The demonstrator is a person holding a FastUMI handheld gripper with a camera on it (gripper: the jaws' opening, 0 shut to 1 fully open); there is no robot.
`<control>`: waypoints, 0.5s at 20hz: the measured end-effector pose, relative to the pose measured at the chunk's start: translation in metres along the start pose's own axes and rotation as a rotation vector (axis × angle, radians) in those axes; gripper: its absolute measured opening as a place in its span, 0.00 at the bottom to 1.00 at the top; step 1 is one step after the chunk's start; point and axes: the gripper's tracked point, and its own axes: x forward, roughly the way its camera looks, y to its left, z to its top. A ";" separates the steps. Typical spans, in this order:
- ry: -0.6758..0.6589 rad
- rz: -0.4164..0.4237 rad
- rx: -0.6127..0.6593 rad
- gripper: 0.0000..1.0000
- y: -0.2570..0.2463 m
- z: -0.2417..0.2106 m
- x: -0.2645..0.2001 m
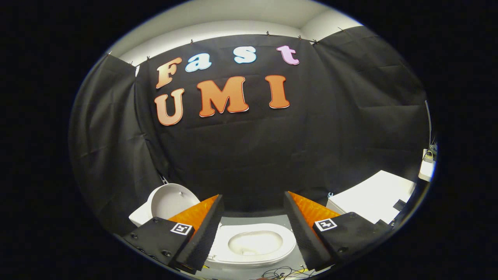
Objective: Open the toilet lid.
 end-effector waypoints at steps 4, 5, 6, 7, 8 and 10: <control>0.005 0.003 -0.012 0.99 0.004 -0.006 0.000; 0.014 0.009 -0.014 0.99 0.006 -0.011 0.000; 0.021 0.013 -0.014 0.98 0.008 -0.015 0.000; 0.025 0.016 -0.013 0.98 0.009 -0.016 0.000; 0.027 0.019 -0.014 0.98 0.011 -0.017 0.000; 0.030 0.023 -0.014 0.98 0.014 -0.019 0.000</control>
